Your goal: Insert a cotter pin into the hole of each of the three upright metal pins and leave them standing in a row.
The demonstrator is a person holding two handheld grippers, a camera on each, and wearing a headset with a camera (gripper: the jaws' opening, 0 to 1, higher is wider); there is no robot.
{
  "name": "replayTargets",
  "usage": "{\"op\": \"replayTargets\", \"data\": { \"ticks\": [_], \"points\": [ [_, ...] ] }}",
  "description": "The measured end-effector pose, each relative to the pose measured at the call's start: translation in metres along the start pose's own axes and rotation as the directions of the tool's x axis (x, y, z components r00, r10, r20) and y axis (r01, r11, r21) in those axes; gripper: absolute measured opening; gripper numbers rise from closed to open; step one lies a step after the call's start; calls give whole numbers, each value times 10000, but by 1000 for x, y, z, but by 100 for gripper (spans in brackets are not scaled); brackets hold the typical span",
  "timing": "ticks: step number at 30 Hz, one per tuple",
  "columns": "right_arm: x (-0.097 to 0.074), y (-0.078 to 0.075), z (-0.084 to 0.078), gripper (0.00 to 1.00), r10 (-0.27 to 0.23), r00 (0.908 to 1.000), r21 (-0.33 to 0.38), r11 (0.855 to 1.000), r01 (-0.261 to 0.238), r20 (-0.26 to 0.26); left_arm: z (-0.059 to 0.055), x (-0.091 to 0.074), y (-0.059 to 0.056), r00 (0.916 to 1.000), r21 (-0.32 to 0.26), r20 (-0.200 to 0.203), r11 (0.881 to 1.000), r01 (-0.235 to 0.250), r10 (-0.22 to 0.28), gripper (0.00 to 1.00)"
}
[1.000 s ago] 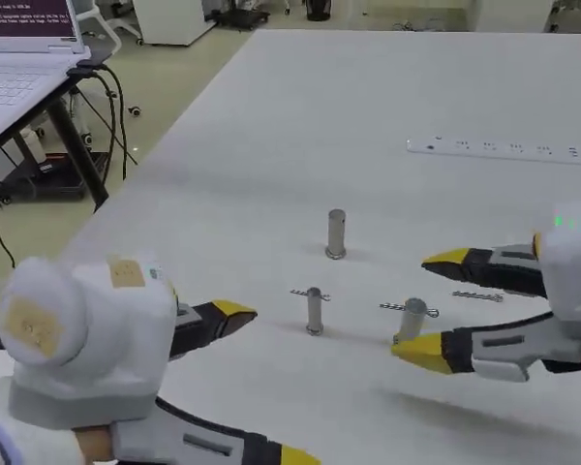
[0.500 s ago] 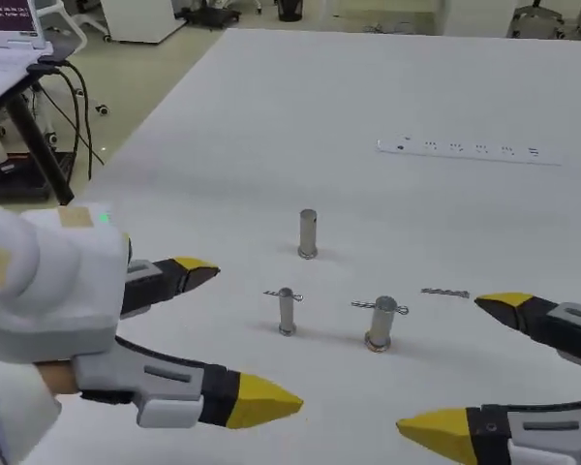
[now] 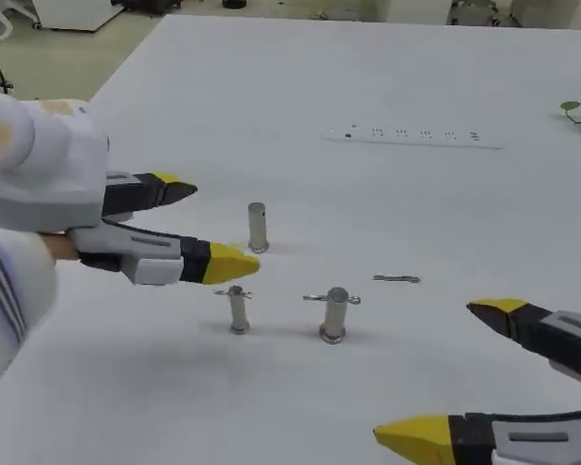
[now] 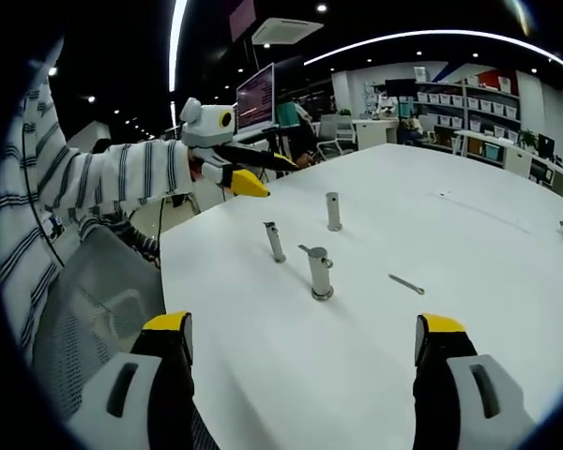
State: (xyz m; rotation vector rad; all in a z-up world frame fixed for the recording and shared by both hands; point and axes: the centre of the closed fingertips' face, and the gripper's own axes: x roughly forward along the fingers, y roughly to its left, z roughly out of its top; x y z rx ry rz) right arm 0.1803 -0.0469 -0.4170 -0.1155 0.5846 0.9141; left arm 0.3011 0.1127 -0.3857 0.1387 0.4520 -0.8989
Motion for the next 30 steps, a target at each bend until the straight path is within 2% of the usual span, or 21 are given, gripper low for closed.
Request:
{"op": "replayTargets", "data": {
  "ticks": [2, 5, 7, 8, 10, 12, 14, 16, 19, 22, 26, 30],
  "points": [
    [-3, -4, 0, 97, -175, 9998, 65, 9998, 174, 29, 2, 9, 7, 10000, 154, -45, 9999, -14, 15, 66],
    [-8, -10, 0, 97, -403, 9992, 295, 9988, 400, 85, -2, 23, 17, 9994, 408, -344, 9992, 17, -3, 59],
    [-10, -11, -1, 96, -504, 9987, 322, 9982, 501, 70, -10, 33, 23, 9970, 468, -769, 9989, 50, -13, 56],
    [-10, -13, -3, 96, -578, 9983, 307, 9979, 578, -3, -17, 38, 23, 9929, 586, -1183, 9981, 176, -106, 51],
    [-11, -16, -5, 95, -659, 9978, 298, 9974, 660, -48, -17, 46, 25, 9934, 521, -1144, 9985, 176, -115, 45],
    [-11, -20, -6, 95, -723, 9974, 386, 9966, 724, -51, -19, 53, 28, 9929, 517, -1188, 9986, 150, -87, 44],
    [-11, -22, -7, 94, -722, 9974, 487, 9962, 724, -47, -24, 59, 32, 9895, 532, -1446, 9986, 78, 0, 42],
    [-11, -23, -8, 93, -732, 9973, 533, 9959, 733, -44, -27, 64, 33, 9883, 534, -1525, 9985, 124, -41, 38],
    [-11, -21, -5, 91, -621, 9976, 716, 9956, 598, 295, -31, 71, 35, 9864, 493, -1645, 9987, 85, -2, 29],
    [-10, -21, -4, 91, -600, 9976, 736, 9956, 574, 337, -39, 75, 39, 9805, 740, -1956, 9973, -30, 174, 32],
    [-10, -23, -6, 91, -689, 9972, 725, 9951, 668, 273, -41, 80, 38, 9813, 684, -1925, 9976, 48, 85, 20],
    [-11, -24, -6, 91, -706, 9971, 787, 9946, 682, 278, -40, 84, 39, 9827, 597, -1845, 9982, -26, 136, 14]
  ]
}}
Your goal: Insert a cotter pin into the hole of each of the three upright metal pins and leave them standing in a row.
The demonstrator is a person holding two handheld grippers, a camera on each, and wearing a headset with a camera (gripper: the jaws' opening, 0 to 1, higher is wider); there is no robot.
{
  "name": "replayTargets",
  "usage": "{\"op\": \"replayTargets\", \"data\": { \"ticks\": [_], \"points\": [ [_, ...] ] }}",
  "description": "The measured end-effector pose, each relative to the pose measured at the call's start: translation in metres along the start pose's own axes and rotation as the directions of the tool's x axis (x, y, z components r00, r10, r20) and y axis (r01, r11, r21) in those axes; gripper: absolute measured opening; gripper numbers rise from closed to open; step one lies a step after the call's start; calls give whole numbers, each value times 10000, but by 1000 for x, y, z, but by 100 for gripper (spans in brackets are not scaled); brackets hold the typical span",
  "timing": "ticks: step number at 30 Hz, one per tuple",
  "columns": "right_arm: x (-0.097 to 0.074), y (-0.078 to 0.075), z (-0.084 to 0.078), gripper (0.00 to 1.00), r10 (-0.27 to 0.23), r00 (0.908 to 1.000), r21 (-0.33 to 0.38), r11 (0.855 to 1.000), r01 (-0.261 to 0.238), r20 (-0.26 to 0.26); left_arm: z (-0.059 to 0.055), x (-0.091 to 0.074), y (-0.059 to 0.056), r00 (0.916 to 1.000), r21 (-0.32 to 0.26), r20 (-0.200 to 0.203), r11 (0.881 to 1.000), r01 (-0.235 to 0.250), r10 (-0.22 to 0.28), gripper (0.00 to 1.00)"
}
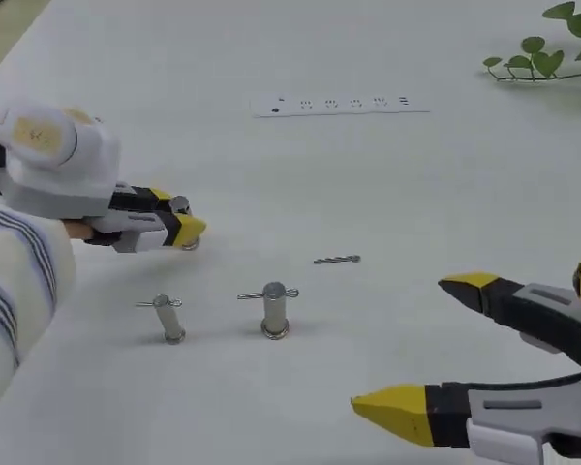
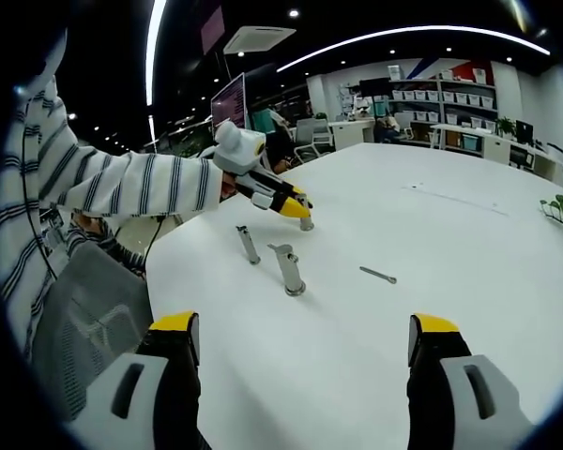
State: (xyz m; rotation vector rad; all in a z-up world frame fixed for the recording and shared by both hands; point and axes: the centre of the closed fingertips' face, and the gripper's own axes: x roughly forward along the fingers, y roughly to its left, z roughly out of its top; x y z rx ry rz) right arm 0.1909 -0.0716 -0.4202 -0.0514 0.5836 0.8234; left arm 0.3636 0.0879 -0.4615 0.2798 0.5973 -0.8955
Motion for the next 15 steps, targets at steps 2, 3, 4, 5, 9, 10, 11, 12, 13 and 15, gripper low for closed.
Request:
{"op": "replayTargets", "data": {
  "ticks": [2, 3, 4, 5, 9, 10, 11, 12, 13, 15],
  "points": [
    [-1, 0, 0, 91, 1, 10000, -6, 10000, -1, 15, 1, 0, 2, 10000, -254, 67, 9997, -42, 44, 11],
    [-1, 0, 1, 91, -7, 10000, -9, 10000, 7, 40, 1, -1, 1, 9999, -230, 111, 9997, 94, -92, 10],
    [-1, 0, 1, 90, -20, 10000, -12, 10000, 20, 55, 1, -1, 0, 9998, -244, 152, 9996, 119, -115, 10],
    [-2, 0, 1, 90, -60, 9999, -24, 10000, 60, 88, 1, -1, 0, 9999, -338, 151, 9994, 66, -61, 10],
    [-4, -1, 3, 91, -113, 9998, -36, 9999, 113, 175, -1, -7, 0, 9997, -266, -160, 9995, -184, 180, 9],
    [-4, 0, 4, 91, -112, 9997, -67, 9999, 114, 194, -2, -10, 3, 9989, -131, -232, 9991, -401, 398, 9],
    [-4, 1, 5, 91, -105, 9997, -90, 9999, 107, 207, -2, -13, 5, 9979, -151, -277, 9981, -597, 593, 9],
    [-4, 2, 5, 91, -89, 9997, -108, 9999, 91, 222, -1, -19, 9, 9966, -234, -235, 9965, -797, 791, 9],
    [-4, 3, 6, 91, -76, 9997, -128, 9999, 80, 239, 1, -23, 11, 9955, -338, -151, 9950, -938, 933, 9],
    [-5, 4, 8, 91, -44, 9996, -170, 9998, 48, 281, 5, -37, 14, 9924, -536, -42, 9910, -1230, 1229, 9]
  ]
}}
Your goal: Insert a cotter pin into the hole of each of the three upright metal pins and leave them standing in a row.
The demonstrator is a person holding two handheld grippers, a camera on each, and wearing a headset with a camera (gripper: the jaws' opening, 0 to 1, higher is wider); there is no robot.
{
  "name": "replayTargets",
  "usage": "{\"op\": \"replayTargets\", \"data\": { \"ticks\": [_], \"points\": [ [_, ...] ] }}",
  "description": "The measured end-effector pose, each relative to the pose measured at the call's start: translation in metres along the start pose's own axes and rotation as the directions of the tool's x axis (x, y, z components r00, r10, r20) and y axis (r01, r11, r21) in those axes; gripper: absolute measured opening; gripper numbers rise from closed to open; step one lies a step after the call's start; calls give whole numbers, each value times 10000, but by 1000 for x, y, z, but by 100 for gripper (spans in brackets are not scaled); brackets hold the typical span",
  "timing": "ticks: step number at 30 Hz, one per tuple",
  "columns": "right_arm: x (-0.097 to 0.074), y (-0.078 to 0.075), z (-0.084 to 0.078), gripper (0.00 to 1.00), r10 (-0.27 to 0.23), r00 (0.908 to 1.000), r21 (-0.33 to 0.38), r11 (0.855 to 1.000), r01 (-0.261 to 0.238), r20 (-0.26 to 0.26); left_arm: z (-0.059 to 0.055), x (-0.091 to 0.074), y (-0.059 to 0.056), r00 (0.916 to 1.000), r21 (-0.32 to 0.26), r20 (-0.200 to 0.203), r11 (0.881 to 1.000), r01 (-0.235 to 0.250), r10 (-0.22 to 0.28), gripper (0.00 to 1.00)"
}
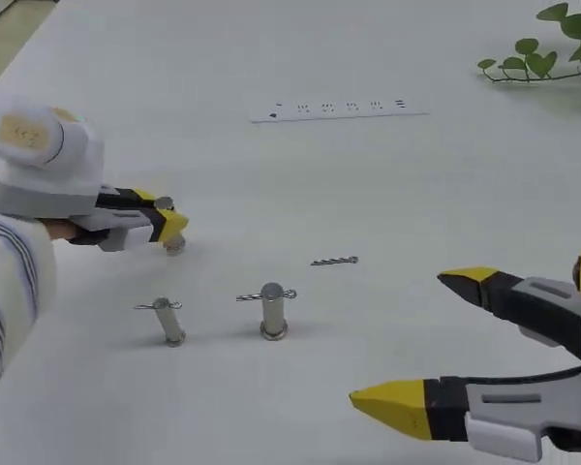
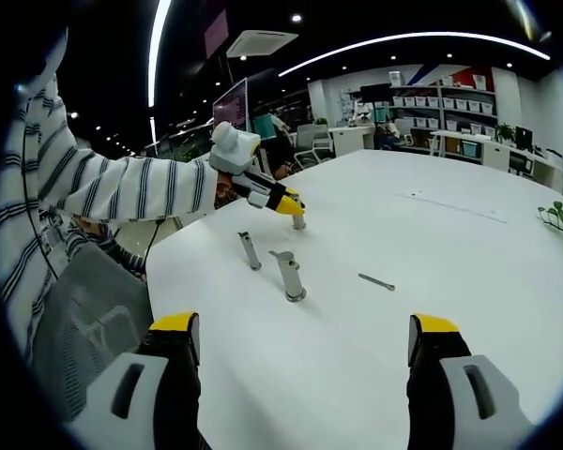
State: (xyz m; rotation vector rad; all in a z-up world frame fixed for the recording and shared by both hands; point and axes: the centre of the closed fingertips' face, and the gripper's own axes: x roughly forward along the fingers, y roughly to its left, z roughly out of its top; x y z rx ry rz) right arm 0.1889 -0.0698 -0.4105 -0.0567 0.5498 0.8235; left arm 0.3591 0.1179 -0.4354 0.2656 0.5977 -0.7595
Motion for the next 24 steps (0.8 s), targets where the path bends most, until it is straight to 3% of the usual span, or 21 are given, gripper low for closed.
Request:
{"op": "replayTargets", "data": {
  "ticks": [6, 11, 19, 24],
  "points": [
    [0, 4, 6, 90, 82, 9997, -217, 9997, -77, 228, 0, -42, 4, 9952, -342, 73, 9946, -977, 980, 9],
    [-3, 5, 8, 90, 120, 9990, -223, 9997, -111, 432, -18, -72, -6, 9855, -787, -190, 9824, -1693, 1683, 9],
    [-17, 4, 6, 89, 93, 9982, -324, 9994, -74, 593, -52, -97, -43, 9776, -1644, -552, 9639, -2096, 2032, 9],
    [-22, 5, 3, 88, 76, 9981, -285, 9996, -59, 612, -62, -103, -65, 9726, -1963, -625, 9527, -2318, 2238, 9]
  ]
}}
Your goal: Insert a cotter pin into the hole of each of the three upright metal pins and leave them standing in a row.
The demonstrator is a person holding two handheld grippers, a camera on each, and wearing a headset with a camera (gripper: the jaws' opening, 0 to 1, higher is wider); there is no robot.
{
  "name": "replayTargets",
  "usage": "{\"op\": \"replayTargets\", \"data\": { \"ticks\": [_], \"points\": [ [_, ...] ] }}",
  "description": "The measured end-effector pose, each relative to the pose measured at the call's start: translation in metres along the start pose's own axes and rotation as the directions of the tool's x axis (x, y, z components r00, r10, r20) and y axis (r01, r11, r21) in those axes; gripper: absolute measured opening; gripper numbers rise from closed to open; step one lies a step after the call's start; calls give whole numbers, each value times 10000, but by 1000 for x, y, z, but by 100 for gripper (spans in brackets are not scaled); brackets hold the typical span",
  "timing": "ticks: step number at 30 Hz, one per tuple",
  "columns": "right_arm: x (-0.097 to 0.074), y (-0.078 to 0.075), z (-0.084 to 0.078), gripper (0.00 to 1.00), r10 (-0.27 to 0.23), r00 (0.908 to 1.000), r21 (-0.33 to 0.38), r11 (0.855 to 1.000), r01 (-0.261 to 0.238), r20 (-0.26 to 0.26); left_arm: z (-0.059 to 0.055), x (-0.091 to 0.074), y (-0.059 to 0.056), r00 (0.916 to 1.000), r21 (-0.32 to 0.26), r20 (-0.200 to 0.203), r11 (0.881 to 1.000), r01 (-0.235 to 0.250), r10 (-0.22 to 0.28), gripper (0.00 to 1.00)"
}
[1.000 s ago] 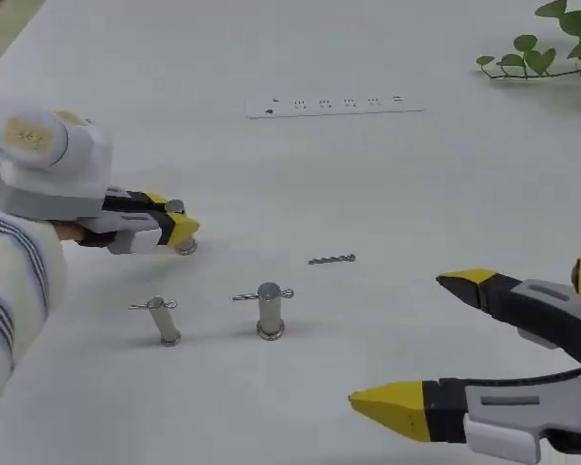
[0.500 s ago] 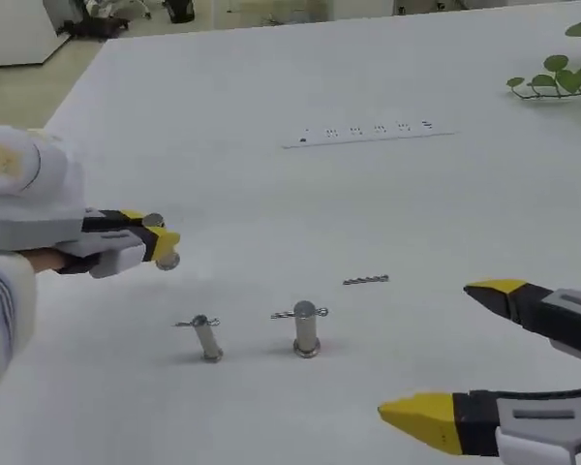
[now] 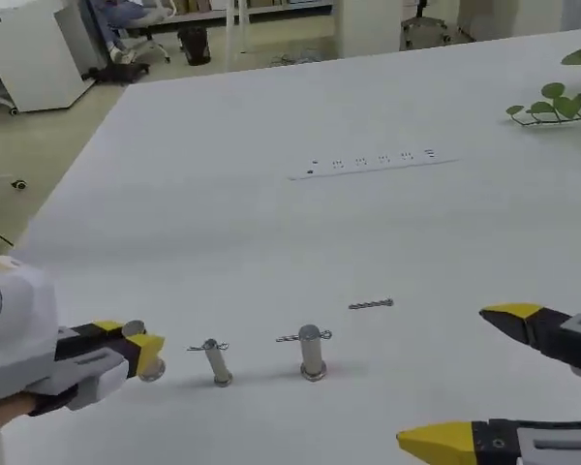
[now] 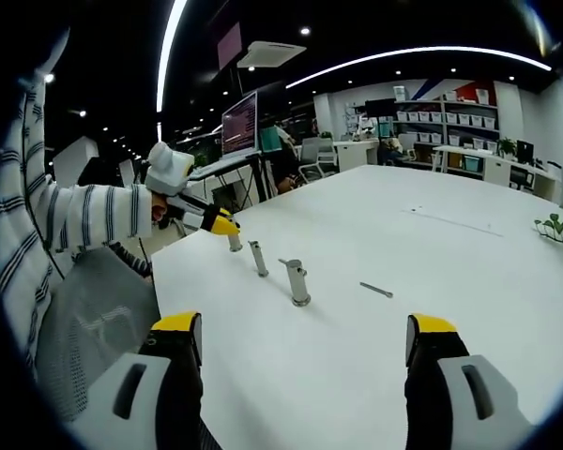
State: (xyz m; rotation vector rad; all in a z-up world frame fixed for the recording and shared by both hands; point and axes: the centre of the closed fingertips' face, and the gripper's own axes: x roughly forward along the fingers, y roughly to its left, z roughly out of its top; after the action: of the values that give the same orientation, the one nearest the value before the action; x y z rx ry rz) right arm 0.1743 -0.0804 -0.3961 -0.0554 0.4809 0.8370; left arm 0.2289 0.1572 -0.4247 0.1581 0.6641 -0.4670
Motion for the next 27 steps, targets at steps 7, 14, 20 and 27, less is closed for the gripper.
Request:
{"op": "replayTargets", "data": {
  "ticks": [7, 14, 20, 27],
  "points": [
    [-4, 2, 1, 87, -15, 10000, -85, 10000, 16, 97, -14, -3, -16, 10000, 85, -56, 10000, -5, 5, 9],
    [-6, -1, -1, 87, -184, 9998, 102, 9998, 183, 77, -25, -4, -43, 9992, -374, -336, 9990, -242, 229, 9],
    [-5, 0, -5, 86, -50, 10000, 138, 9999, 51, -85, -26, 9, -65, 9997, -499, -212, 9987, -94, 84, 9],
    [-3, 2, -5, 85, 58, 9999, 15, 10000, -57, -145, -20, 22, -82, 10000, -195, -41, 9998, -68, 68, 9]
  ]
}}
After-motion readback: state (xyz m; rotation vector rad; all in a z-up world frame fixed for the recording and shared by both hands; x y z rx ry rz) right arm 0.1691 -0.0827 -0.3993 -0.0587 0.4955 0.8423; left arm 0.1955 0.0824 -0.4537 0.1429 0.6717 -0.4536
